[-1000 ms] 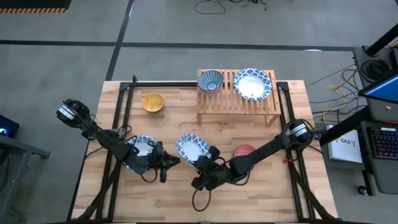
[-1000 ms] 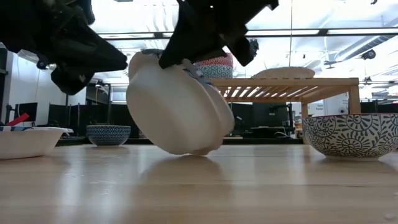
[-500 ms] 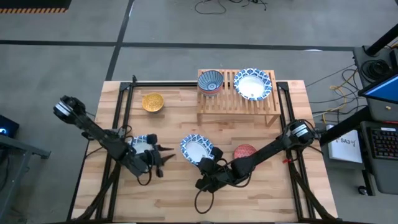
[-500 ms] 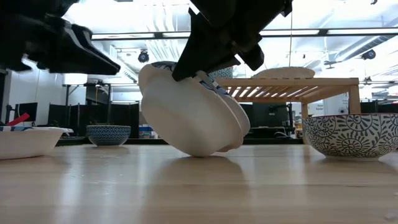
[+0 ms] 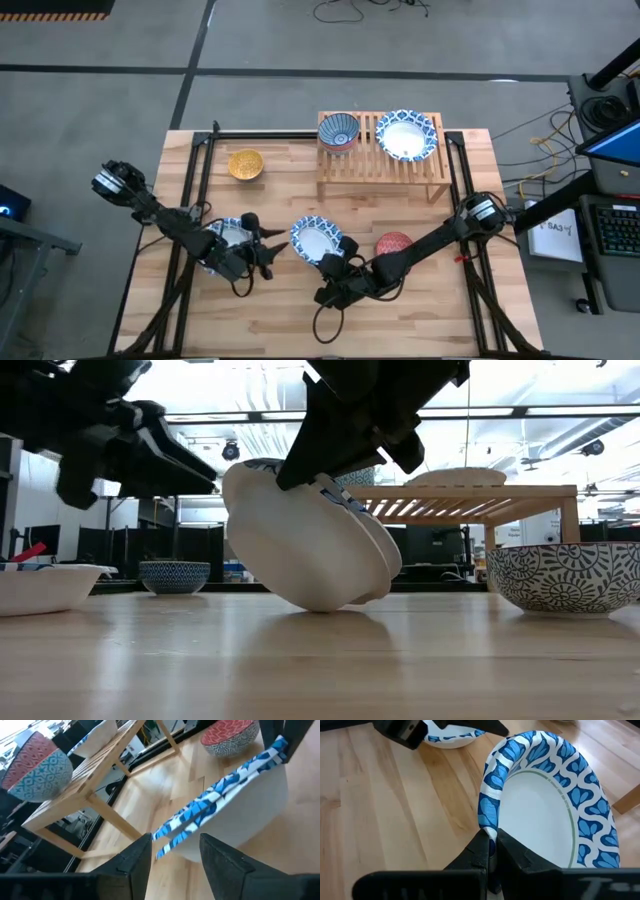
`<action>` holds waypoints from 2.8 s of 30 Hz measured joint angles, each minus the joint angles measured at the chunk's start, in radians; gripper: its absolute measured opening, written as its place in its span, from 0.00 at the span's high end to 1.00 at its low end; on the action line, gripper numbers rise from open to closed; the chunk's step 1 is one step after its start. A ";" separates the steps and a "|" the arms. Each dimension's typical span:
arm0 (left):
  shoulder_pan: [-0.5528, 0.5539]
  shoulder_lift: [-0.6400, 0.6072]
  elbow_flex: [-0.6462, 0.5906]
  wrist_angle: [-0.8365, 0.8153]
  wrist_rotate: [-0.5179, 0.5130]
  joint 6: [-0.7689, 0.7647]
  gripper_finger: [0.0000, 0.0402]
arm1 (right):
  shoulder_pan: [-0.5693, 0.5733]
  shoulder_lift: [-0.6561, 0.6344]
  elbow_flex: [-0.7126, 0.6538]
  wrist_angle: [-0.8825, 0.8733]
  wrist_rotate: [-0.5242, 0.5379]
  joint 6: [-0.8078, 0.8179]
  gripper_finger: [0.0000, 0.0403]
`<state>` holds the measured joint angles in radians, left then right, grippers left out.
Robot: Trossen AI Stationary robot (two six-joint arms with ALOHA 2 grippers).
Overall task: Place and stack bowls onto a shelf
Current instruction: Stack the white patterned bowl on top of the white patterned bowl on the shelf
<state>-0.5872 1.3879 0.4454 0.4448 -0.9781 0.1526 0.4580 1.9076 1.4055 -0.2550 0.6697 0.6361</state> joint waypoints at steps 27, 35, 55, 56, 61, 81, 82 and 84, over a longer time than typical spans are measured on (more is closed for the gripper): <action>0.047 0.084 0.000 0.104 0.177 0.022 0.97 | 0.000 0.000 0.000 0.000 -0.012 -0.008 0.97; 0.039 0.084 0.000 0.055 0.200 0.014 1.00 | -0.001 -0.010 0.001 -0.001 -0.086 -0.005 0.94; 0.002 0.025 0.241 -0.438 0.213 -0.124 1.00 | -0.047 -0.142 0.024 -0.048 -0.255 0.018 0.52; 0.014 0.015 0.268 -0.515 0.240 -0.174 1.00 | -0.047 -0.162 0.024 -0.066 -0.250 0.018 0.51; 0.040 -0.058 0.358 -0.690 0.286 -0.273 1.00 | -0.042 -0.252 0.024 -0.149 -0.180 0.003 0.50; 0.226 -0.195 0.422 -0.937 0.740 -0.465 1.00 | -0.038 -0.189 -0.036 -0.155 -0.159 -0.005 0.50; 0.214 -0.196 0.416 -0.956 0.755 -0.471 1.00 | -0.040 -0.175 -0.036 -0.150 -0.174 -0.001 0.50; 0.177 -0.197 0.401 -0.967 0.781 -0.468 1.00 | -0.047 -0.146 -0.036 -0.147 -0.197 0.000 0.50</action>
<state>-0.4106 1.1912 0.8463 -0.5224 -0.1972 -0.3156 0.4109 1.7620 1.3697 -0.4021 0.4729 0.6357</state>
